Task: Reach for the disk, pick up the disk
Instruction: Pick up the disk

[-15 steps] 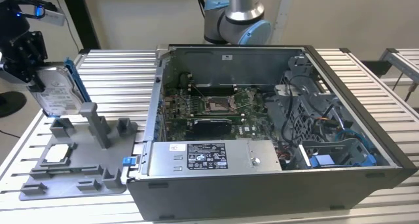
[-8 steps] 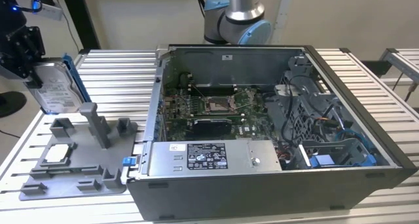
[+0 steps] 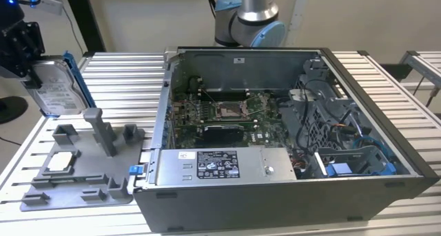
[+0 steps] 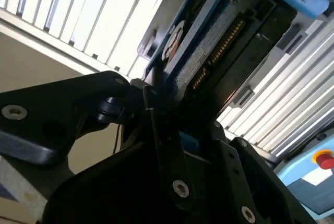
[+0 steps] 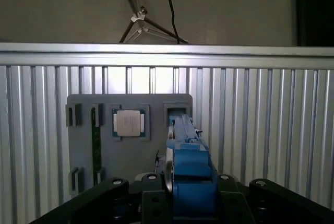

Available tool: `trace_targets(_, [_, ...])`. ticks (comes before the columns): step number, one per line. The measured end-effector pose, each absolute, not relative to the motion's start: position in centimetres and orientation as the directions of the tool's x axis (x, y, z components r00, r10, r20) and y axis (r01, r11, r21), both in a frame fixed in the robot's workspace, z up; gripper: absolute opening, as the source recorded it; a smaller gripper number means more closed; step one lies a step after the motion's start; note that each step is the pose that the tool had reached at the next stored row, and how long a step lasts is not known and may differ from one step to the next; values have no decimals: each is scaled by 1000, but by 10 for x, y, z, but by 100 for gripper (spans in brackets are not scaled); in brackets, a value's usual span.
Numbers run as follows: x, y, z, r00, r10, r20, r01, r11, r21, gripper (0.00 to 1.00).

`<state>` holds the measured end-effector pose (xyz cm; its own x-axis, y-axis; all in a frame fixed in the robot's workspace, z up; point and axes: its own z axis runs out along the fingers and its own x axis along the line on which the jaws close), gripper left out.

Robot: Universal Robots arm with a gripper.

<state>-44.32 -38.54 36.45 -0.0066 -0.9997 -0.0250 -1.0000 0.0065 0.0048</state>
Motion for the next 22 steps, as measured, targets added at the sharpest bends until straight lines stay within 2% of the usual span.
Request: trace_targets(22, [-443, -385, 402, -7, -1000, -25, -1000, 7, 5, 0])
